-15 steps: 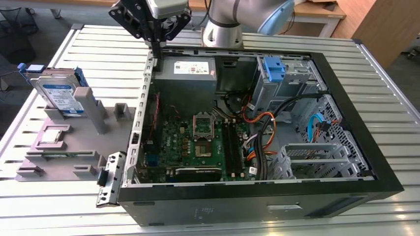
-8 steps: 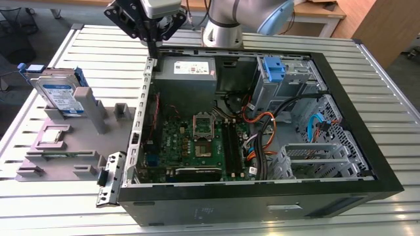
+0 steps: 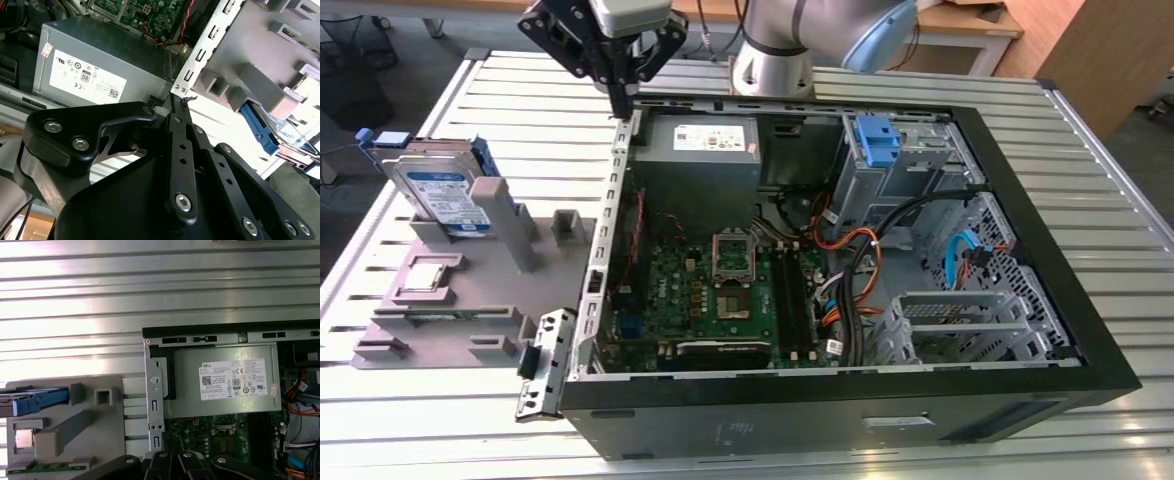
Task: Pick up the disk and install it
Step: 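Reach for the disk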
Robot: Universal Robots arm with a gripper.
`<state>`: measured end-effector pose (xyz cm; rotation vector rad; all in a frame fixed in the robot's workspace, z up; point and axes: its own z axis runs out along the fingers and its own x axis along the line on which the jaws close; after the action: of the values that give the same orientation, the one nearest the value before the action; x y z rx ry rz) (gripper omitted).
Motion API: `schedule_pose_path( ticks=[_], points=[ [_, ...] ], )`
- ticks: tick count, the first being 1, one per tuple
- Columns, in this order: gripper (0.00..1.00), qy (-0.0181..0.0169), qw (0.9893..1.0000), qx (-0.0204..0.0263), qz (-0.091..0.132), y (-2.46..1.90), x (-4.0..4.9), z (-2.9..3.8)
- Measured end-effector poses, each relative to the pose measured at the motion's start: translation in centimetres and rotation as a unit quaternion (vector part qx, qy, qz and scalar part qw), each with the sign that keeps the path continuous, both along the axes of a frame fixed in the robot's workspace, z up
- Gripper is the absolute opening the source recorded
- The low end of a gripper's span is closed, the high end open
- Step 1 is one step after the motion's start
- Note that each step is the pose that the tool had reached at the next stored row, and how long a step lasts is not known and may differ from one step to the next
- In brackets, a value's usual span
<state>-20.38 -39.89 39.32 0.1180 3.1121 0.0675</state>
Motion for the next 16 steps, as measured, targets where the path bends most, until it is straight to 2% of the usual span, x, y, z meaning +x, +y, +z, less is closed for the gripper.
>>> schedule_pose_path(
  ticks=[16],
  points=[
    [0.11,0.0000,1.0000,0.0000,0.000,0.00,-2.06,-0.04]
  ],
)
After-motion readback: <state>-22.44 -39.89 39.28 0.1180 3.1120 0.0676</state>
